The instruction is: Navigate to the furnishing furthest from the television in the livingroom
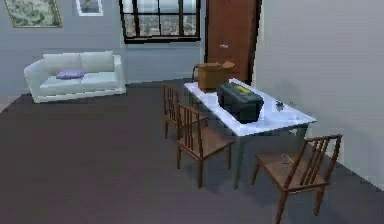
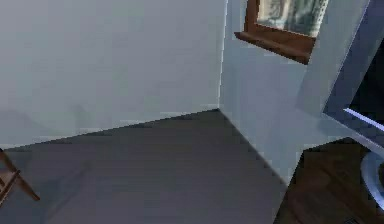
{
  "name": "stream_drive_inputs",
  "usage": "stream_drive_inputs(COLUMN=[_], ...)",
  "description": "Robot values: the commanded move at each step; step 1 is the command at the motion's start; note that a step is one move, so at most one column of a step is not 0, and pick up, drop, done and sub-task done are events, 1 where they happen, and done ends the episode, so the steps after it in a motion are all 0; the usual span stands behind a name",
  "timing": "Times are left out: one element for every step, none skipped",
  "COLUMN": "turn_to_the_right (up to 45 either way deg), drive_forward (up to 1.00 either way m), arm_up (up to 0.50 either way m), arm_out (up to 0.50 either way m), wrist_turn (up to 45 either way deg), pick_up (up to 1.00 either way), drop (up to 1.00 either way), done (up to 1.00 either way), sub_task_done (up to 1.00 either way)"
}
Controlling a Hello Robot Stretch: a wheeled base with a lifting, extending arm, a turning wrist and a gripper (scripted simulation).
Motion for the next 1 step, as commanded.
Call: stream_drive_inputs(turn_to_the_right=[-21.0], drive_forward=[0.00], arm_up=[0.00], arm_out=[0.00], wrist_turn=[0.0], pick_up=[0.00], drop=[0.00], done=[0.00], sub_task_done=[0.00])
